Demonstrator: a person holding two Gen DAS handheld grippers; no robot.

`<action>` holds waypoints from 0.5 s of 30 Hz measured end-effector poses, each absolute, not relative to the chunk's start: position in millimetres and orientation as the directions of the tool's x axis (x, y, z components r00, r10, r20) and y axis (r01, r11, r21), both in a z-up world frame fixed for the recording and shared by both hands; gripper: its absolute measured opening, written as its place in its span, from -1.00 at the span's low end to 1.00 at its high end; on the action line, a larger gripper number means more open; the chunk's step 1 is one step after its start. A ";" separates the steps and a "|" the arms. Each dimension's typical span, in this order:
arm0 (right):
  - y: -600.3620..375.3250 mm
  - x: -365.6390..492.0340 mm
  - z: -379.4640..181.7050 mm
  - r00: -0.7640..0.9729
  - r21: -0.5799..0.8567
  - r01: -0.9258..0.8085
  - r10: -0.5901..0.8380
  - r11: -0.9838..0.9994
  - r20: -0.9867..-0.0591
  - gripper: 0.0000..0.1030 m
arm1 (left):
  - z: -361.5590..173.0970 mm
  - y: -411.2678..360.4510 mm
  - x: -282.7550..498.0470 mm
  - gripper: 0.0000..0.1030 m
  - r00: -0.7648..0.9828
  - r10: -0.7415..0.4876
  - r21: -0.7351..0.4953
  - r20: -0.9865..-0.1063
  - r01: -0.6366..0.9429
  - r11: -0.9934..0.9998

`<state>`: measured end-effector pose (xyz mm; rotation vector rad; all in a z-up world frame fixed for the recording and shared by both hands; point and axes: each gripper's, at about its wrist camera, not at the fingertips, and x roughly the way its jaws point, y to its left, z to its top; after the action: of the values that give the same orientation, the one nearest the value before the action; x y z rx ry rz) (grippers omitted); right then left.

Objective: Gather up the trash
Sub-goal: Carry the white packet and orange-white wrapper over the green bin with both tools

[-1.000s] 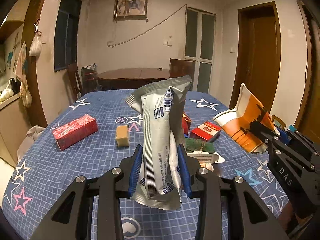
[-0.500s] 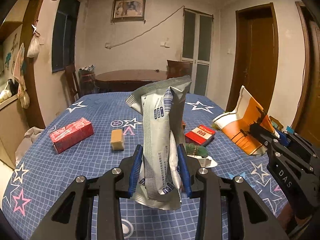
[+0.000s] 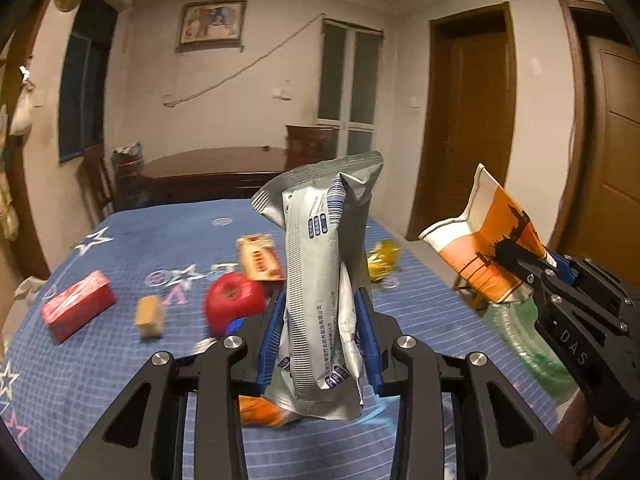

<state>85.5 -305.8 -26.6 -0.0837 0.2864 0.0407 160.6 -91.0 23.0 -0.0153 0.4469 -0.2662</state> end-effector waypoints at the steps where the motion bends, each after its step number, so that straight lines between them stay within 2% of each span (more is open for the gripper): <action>1: -315.3 84.3 -23.3 0.960 -0.077 -0.035 0.012 0.996 -0.280 -0.68 | 25.4 -99.7 162.9 -0.29 0.864 -0.271 -0.073 -0.425 0.265 0.961; 6: -358.4 77.4 -10.2 0.960 -0.091 0.046 -0.069 0.995 -0.271 -0.68 | 37.3 -148.3 174.5 -0.29 0.835 -0.349 -0.074 -0.425 0.352 0.933; 15: -449.3 70.0 -2.3 0.916 -0.105 0.205 -0.229 0.973 -0.329 -0.68 | 46.4 -259.2 190.2 -0.29 0.734 -0.500 -0.076 -0.459 0.529 0.845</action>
<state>70.0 -449.3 -2.3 -0.0688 0.3470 -0.2237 190.2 -259.2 46.4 0.0606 0.4872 -0.5660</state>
